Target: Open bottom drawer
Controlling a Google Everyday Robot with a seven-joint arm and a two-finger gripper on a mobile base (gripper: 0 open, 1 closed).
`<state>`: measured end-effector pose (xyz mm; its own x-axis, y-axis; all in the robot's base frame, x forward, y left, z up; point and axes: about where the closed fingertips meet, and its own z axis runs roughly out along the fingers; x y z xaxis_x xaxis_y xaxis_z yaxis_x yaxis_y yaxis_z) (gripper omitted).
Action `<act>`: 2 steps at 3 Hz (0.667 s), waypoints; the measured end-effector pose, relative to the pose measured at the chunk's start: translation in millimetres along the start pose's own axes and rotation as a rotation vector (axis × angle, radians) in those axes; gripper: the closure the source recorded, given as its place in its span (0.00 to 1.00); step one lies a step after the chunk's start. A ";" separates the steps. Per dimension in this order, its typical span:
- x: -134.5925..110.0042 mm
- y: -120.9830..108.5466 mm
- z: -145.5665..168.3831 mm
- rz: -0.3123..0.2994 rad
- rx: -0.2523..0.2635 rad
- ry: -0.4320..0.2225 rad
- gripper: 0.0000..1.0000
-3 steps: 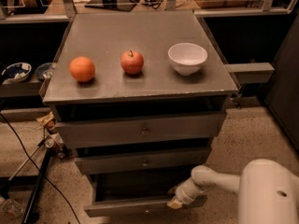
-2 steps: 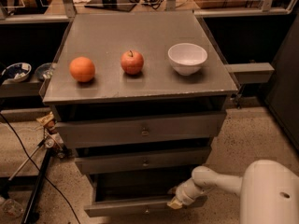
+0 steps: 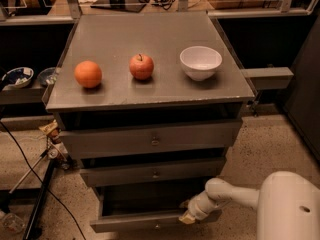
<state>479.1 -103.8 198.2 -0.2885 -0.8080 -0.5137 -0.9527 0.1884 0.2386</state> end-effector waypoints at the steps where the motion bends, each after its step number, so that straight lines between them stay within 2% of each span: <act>1: 0.0 0.0 0.1 0.000 0.000 0.000 0.60; 2: 0.0 0.1 0.1 0.000 0.000 0.000 0.37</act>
Offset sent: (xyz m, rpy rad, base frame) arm 0.0000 0.0000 0.0000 0.0000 0.0000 0.0000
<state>479.1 -103.8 198.1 -0.2885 -0.8080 -0.5137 -0.9526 0.1883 0.2388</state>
